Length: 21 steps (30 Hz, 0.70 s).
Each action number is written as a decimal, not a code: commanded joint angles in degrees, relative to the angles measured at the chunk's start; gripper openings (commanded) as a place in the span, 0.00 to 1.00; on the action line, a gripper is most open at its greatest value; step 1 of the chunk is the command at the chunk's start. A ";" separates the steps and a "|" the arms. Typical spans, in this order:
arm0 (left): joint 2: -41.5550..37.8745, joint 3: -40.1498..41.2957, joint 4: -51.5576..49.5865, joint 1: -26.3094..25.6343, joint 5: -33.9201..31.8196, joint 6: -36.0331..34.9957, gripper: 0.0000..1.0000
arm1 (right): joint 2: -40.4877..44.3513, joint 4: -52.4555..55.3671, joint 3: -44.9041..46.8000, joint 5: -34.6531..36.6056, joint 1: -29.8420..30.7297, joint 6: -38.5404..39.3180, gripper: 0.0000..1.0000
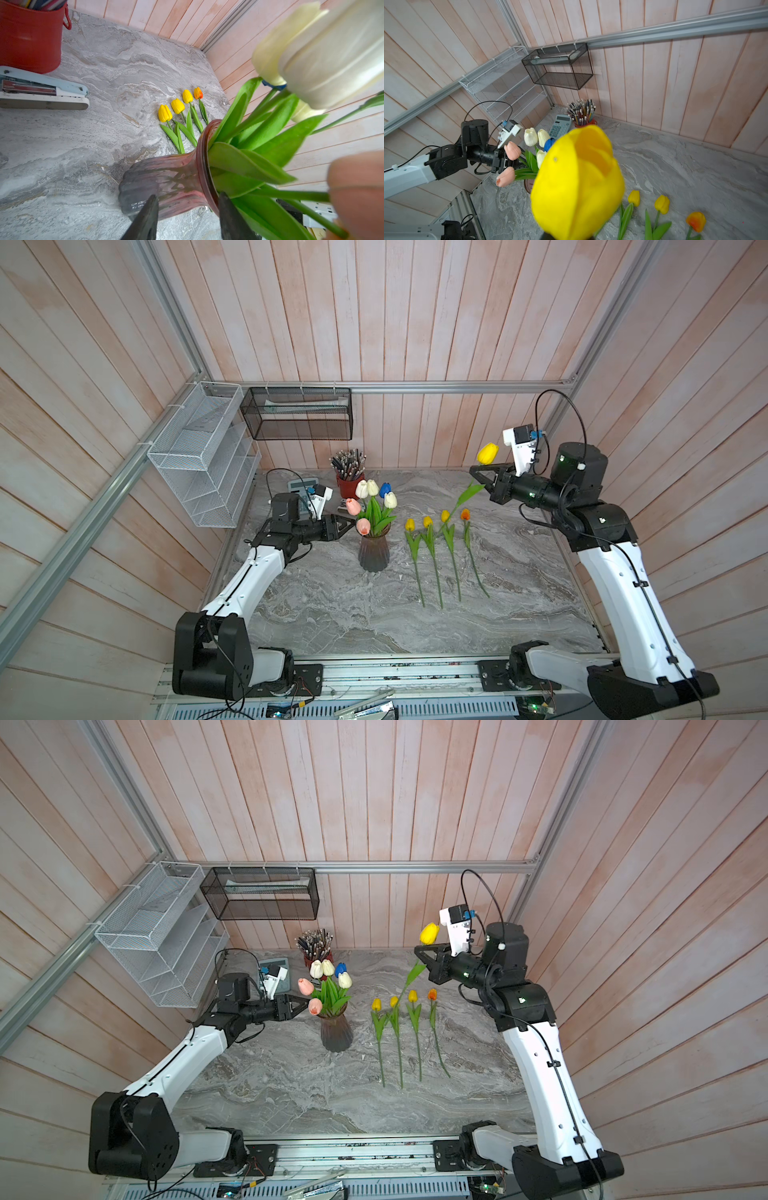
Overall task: Pick out yellow flowers from the vase
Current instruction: Place the flower at the center of the board.
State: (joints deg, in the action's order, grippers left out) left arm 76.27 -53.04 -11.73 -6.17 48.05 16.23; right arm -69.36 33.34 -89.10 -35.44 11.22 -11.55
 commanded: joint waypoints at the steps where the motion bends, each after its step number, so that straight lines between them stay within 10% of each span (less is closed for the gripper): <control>1: -1.68 -1.25 -2.64 -0.15 -2.27 -1.84 0.48 | -1.92 4.01 2.26 -3.98 -2.71 -0.16 0.06; 8: -3.63 -1.39 -4.97 -0.11 -9.39 -2.06 0.48 | -8.94 9.40 5.54 -6.90 -9.54 4.88 0.07; 21: -10.69 -1.40 -12.80 1.91 -25.91 -6.32 0.48 | -24.77 25.26 -6.91 15.25 -10.24 14.44 0.07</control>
State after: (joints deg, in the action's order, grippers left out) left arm 66.46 -53.15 -23.00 -5.19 25.19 11.55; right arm -92.18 53.06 -95.00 -26.98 1.30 0.49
